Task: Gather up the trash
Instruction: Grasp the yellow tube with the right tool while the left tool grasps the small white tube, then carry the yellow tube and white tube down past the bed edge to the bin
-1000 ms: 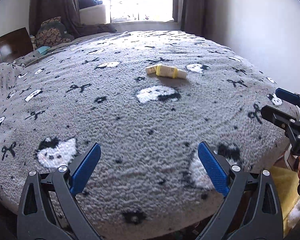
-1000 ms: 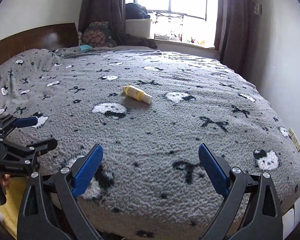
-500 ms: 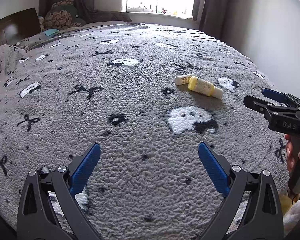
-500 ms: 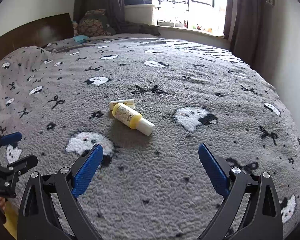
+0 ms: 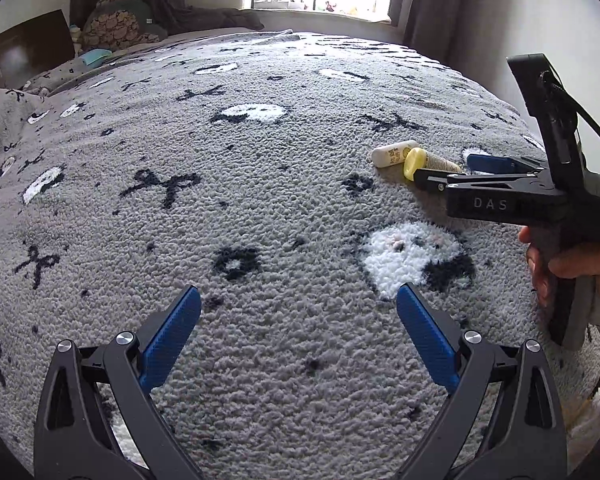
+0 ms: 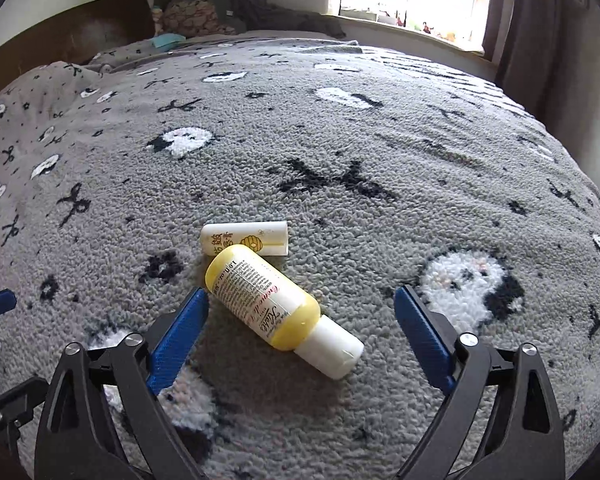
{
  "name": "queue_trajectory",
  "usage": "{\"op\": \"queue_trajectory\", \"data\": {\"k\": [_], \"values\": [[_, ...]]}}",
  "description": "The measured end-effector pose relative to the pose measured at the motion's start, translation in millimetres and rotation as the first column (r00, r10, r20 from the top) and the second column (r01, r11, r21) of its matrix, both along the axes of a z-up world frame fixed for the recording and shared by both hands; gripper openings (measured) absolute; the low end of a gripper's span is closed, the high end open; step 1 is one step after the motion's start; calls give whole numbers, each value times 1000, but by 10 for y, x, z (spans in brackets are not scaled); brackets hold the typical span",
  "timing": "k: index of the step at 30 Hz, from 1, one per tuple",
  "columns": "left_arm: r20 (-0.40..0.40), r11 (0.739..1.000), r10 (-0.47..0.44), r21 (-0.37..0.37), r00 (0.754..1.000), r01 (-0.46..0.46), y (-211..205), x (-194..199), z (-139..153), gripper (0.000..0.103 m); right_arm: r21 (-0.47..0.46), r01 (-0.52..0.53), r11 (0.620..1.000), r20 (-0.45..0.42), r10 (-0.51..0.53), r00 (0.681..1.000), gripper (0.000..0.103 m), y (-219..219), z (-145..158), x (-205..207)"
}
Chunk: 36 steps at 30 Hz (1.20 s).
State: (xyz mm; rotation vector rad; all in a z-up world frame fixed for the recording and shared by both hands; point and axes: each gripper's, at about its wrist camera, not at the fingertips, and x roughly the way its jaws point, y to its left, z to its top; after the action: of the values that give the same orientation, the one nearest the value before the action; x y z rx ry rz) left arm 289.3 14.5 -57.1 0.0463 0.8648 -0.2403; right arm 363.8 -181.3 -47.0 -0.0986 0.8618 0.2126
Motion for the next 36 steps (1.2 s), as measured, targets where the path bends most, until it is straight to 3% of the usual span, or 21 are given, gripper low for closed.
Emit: {"op": "queue_trajectory", "data": {"k": [1, 3, 14, 20, 25, 27, 36], "values": [[1, 1000, -2, 3, 1000, 2, -18, 29, 4, 93, 12, -6, 1000, -16, 6, 1000, 57, -9, -20, 31], [4, 1000, -8, 9, 1000, 8, -75, 93, 14, 93, 14, -4, 1000, -28, 5, 1000, 37, -38, -42, 55], [57, 994, -83, 71, 995, 79, -757, 611, 73, 92, 24, 50, 998, -17, -50, 999, 35, -544, 65, -156], [70, 988, -118, 104, 991, 110, -1066, 966, 14, 87, 96, 64, 993, -32, -61, 998, 35, -931, 90, -332], [39, 980, -167, 115, 985, 162, -1281, 1206, -105, 70, 72, 74, 995, -10, -74, 997, 35, -1045, 104, -429], [11, 973, -200, 116, 980, 198, -1366, 1260, -149, 48, 69, 79, 994, -10, -79, 997, 35, -1073, 88, -437], [-7, 974, -196, 113, 981, 195, -1301, 959, -77, 47, 57, 92, 994, 12, -93, 996, 34, -1051, 169, -626]]}}
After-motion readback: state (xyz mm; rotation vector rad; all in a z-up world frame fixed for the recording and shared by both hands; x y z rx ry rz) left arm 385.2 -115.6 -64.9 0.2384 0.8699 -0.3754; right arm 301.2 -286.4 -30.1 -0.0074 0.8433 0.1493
